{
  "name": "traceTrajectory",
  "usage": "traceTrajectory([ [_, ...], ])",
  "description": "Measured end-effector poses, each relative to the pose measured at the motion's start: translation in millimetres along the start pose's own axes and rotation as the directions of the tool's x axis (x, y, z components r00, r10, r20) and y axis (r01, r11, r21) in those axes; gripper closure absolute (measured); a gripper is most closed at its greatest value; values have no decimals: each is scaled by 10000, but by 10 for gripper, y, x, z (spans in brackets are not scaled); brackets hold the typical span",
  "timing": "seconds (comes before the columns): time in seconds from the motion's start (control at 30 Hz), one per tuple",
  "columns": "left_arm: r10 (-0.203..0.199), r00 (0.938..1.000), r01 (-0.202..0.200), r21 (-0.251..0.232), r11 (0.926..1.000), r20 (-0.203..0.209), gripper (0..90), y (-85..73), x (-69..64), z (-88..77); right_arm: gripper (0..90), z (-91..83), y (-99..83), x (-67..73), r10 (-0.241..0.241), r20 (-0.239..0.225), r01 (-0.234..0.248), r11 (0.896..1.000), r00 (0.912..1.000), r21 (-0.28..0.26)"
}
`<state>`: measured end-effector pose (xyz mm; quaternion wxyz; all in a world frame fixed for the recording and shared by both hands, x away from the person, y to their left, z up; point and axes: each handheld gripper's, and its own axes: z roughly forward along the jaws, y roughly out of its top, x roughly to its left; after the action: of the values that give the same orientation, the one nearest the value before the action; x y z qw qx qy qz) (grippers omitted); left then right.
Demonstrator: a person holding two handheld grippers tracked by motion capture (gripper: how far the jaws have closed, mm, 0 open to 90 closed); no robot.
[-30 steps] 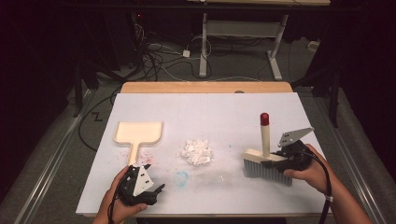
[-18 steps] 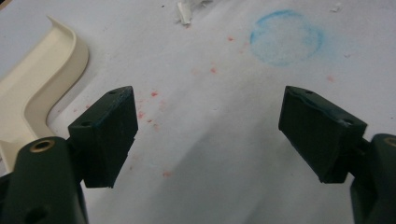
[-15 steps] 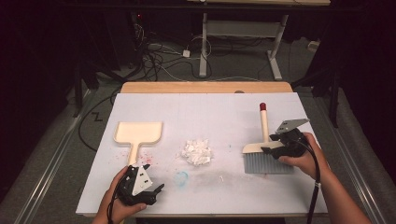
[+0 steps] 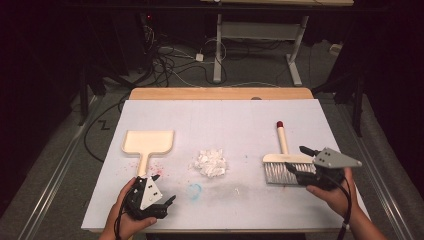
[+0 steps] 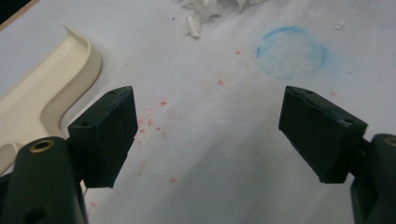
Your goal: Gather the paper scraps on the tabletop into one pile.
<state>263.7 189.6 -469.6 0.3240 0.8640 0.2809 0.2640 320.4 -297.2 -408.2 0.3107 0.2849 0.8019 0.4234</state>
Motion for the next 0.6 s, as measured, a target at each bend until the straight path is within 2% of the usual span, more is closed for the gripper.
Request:
traceTrajectory([
  [0.1,40,10000,-40,11,10000,-48,184,-2,-8,-2,256,-122,-68,172,-264,483,279,9992,9985,-293],
  [0.2,-2,10000,1,-79,10000,-95,179,8,-6,-11,232,-222,-128,251,-227,638,259,9985,9977,-491],
  [0.27,-16,9999,14,-108,9999,-130,179,16,-7,-2,228,-246,-138,255,-304,723,340,9982,9969,-489],
  [0.4,93,9999,-93,42,9999,-51,179,25,-15,42,227,-219,-147,215,-40,816,78,9989,9967,-463],
  [0.5,62,10000,-62,75,10000,-59,179,26,-12,56,227,-198,-161,201,-178,810,209,9991,9966,-375],
  [0.6,29,9999,-28,107,9999,-122,179,30,-10,60,239,-204,-163,199,-116,812,162,9983,9966,-559],
])
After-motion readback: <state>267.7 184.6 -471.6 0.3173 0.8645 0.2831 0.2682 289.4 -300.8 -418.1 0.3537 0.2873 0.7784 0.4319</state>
